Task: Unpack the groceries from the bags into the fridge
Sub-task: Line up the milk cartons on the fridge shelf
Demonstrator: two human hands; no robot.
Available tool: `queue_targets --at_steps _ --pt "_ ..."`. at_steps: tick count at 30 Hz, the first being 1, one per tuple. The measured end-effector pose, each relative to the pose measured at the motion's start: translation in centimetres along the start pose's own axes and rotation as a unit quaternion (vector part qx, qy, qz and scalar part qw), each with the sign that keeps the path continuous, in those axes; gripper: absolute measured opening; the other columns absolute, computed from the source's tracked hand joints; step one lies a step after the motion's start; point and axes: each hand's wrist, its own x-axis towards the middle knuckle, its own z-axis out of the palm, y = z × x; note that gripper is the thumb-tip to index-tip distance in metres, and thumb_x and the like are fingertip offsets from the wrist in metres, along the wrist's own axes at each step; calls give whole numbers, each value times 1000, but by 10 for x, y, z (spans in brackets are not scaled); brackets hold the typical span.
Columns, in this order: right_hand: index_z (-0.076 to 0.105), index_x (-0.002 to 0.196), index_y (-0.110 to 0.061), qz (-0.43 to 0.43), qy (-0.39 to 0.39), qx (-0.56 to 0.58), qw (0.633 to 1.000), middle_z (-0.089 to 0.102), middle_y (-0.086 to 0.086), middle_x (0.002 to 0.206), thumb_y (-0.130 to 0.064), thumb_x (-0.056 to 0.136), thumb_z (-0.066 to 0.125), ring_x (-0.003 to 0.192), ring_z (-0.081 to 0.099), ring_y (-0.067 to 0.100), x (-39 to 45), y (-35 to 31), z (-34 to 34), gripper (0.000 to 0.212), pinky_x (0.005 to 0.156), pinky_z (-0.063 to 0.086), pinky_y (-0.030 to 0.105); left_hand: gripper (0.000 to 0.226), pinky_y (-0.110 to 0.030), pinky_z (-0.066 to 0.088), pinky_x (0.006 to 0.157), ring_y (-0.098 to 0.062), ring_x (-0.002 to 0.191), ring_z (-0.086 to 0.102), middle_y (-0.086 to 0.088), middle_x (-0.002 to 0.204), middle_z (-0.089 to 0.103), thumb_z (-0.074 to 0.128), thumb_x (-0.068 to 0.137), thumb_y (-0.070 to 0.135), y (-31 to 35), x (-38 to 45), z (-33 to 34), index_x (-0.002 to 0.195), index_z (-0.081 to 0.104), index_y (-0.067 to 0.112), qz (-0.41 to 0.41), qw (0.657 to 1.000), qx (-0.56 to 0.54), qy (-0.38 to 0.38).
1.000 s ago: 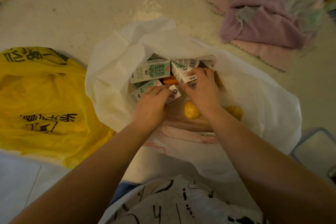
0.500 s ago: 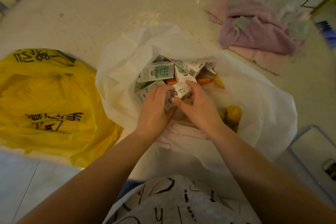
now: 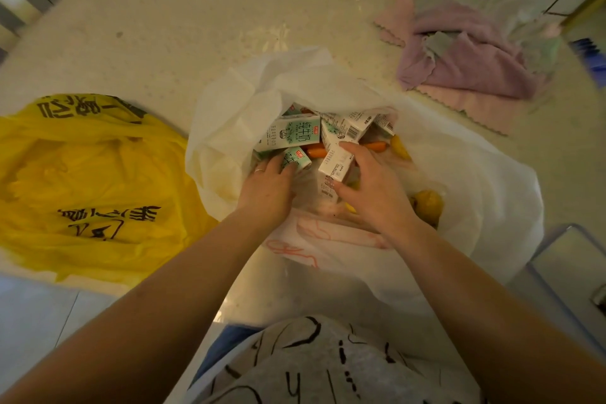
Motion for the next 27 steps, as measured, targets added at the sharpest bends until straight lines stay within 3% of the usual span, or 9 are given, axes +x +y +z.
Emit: queue_targets --at_steps 4,8,11,16,22,25,27 --pt "37 138 -21 2 -1 -3 1000 47 1 138 -33 81 69 122 46 16 1 1 0 66 92 42 29 60 -41 35 101 -38 128 34 -14 146 30 54 88 13 -1 5 3 143 31 18 0 1000 20 23" --pt "35 140 -22 8 -9 -6 1000 45 1 140 -33 82 68 125 44 16 2 1 -1 67 94 43 29 56 -42 29 108 -38 135 23 -14 148 28 51 93 20 -6 8 8 145 30 21 -2 1000 7 25" --pt "35 139 -23 5 -17 5 1000 45 0 139 -32 82 68 124 44 15 4 2 -3 66 92 43 27 53 -41 27 108 -37 135 23 -12 148 30 51 92 18 -7 7 8 143 35 23 36 999 -9 27" --pt "37 136 -24 15 -22 25 999 46 3 137 -25 81 70 122 47 16 3 5 -5 64 90 50 29 64 -39 30 107 -33 133 27 -11 145 33 51 90 9 -5 -2 11 147 26 19 70 997 -35 18" --pt "35 136 -22 41 -18 65 997 46 4 138 -23 78 73 123 48 16 0 6 -4 69 91 49 28 68 -37 40 96 -28 127 37 -7 139 40 59 89 29 5 16 7 147 25 16 19 999 -40 -6" --pt "36 134 -22 55 -18 57 997 47 1 138 -27 77 74 123 48 13 1 9 -4 69 87 44 21 65 -37 40 97 -29 123 41 -8 137 41 60 88 28 4 15 4 144 31 16 27 997 -64 13" --pt "38 132 -22 50 -20 46 997 48 2 136 -27 76 75 121 48 14 2 11 -5 68 88 44 23 65 -34 37 101 -27 125 40 -8 139 40 63 87 23 1 8 -1 144 33 13 41 991 -120 33"
